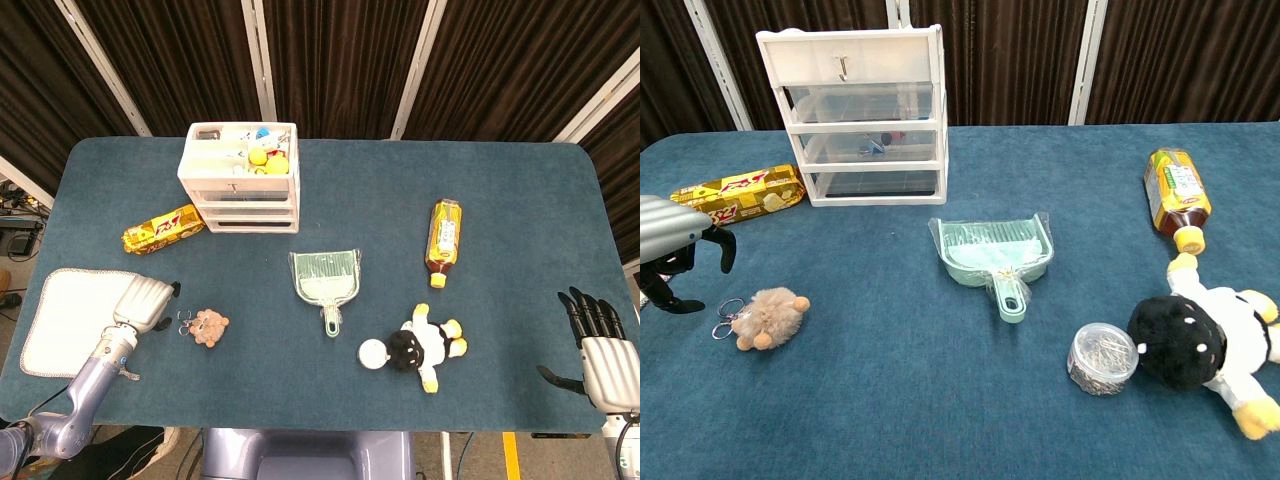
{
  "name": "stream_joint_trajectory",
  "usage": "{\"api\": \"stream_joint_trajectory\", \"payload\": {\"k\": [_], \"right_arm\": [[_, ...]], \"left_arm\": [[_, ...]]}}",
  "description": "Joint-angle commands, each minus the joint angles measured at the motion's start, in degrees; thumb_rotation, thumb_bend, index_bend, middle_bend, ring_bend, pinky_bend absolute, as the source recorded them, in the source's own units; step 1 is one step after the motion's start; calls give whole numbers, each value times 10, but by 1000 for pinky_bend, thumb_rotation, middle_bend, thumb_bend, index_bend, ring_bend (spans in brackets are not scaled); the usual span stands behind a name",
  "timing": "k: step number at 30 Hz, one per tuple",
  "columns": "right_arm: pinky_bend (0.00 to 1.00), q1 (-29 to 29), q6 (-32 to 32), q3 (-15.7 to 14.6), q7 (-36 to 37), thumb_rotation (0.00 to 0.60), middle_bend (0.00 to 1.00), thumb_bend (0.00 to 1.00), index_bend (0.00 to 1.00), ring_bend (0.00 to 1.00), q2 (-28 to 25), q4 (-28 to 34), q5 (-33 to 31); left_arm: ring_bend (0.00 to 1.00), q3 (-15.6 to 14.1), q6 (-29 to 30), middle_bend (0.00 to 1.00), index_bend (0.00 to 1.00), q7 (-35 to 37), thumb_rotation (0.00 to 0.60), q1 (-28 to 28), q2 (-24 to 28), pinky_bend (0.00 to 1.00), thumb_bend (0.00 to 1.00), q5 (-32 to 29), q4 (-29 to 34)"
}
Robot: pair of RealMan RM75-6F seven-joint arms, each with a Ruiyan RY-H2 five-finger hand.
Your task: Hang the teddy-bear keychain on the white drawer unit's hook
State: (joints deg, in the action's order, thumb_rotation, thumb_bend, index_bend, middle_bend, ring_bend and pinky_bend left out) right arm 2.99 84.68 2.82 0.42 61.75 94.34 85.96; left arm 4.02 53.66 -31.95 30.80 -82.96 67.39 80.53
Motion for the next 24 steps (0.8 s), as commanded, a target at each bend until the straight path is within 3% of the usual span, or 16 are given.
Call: {"api": "stream_joint_trajectory", "payload": {"k": [1, 24], "right_arm": [[0, 0, 0, 0, 1, 600, 0, 0, 0, 0, 0, 0, 0], [0, -1, 3, 3, 8, 600, 0, 0, 0, 0, -2, 2, -2]], "left_arm": [[864, -2, 3, 990, 392, -5, 600, 3, -8, 723, 226, -3, -5], [864, -13, 13, 987, 408, -28, 600, 14, -36, 723, 227, -23, -10]]}}
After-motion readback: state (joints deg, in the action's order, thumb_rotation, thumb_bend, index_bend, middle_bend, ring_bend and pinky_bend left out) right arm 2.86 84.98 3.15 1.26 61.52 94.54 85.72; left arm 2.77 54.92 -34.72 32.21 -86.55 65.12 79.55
